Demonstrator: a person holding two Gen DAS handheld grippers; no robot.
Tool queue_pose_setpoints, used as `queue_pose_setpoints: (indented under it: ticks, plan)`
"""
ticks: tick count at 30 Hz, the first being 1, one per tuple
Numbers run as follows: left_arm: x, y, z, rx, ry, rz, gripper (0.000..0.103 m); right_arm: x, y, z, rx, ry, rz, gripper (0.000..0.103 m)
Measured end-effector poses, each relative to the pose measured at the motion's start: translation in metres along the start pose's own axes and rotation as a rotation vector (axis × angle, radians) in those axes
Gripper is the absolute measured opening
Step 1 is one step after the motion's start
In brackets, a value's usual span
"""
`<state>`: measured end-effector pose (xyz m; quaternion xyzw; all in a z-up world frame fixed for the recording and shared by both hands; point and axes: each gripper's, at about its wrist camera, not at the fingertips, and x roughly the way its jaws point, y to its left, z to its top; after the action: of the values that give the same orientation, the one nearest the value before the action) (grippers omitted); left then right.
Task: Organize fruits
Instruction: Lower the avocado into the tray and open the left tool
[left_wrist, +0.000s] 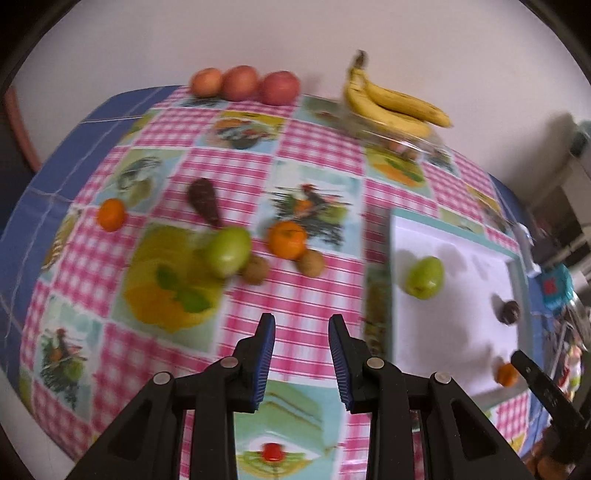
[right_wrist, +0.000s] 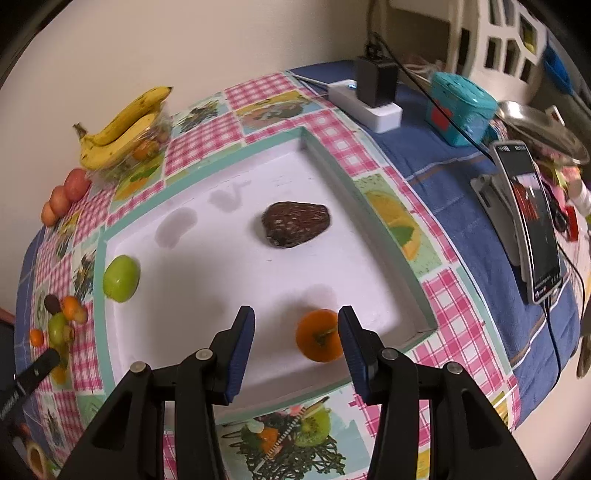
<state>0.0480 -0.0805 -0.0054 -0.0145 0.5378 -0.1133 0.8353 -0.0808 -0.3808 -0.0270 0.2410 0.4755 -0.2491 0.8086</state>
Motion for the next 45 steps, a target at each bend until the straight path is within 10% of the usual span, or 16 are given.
queue_pose_setpoints:
  ticks: [3,6,12,27,45]
  plan:
    - [0.0,0.012,0.001,-0.026,-0.002,0.036,0.038,-0.002,0.013,-0.001,-0.051,-0.007,0.003,0.048]
    - [0.004,0.018,0.001,-0.039,0.007,0.061,0.076,-0.001,0.023,-0.003,-0.089,-0.009,0.004,0.048]
    - [0.012,0.026,0.0,-0.053,0.041,0.08,0.093,0.002,0.025,-0.004,-0.108,-0.003,-0.003,0.055]
    - [0.022,0.051,0.002,-0.127,0.064,0.149,0.103,0.011,0.027,-0.006,-0.145,-0.019,-0.035,0.096]
    - [0.002,0.096,0.029,-0.222,-0.03,0.258,0.103,0.011,0.066,-0.009,-0.198,-0.052,0.111,0.096]
